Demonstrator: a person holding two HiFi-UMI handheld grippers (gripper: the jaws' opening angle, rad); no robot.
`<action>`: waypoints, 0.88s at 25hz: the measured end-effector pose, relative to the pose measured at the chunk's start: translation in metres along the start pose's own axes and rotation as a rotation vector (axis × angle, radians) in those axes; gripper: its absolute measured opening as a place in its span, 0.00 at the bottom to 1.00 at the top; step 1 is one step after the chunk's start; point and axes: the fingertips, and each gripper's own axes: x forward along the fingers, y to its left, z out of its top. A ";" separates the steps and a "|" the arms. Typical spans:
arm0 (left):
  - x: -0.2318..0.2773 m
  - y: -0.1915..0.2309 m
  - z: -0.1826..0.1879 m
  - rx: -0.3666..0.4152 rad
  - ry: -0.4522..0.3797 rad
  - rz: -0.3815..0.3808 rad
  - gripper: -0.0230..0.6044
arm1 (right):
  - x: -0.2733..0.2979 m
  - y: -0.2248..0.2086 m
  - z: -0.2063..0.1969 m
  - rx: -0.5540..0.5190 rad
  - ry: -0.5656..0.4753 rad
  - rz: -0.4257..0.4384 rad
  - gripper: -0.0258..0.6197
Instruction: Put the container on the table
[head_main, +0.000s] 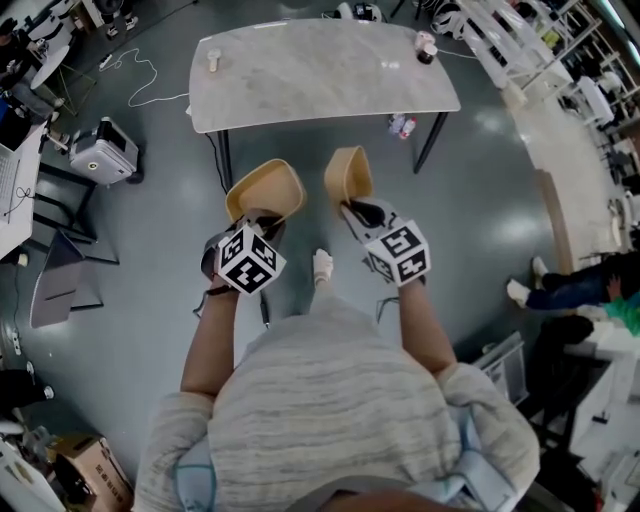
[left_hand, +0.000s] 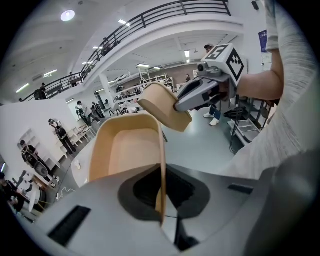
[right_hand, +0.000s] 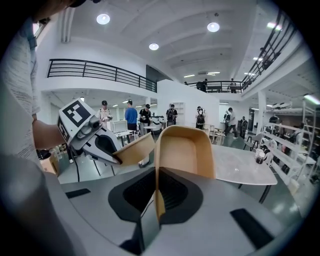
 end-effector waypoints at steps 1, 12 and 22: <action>0.006 0.010 0.004 -0.002 0.002 0.004 0.04 | 0.007 -0.008 0.003 -0.004 0.000 0.003 0.07; 0.070 0.104 0.064 -0.018 0.020 0.026 0.04 | 0.063 -0.114 0.042 -0.028 -0.009 0.043 0.07; 0.117 0.170 0.112 -0.024 0.031 0.060 0.04 | 0.101 -0.195 0.077 -0.064 -0.026 0.081 0.07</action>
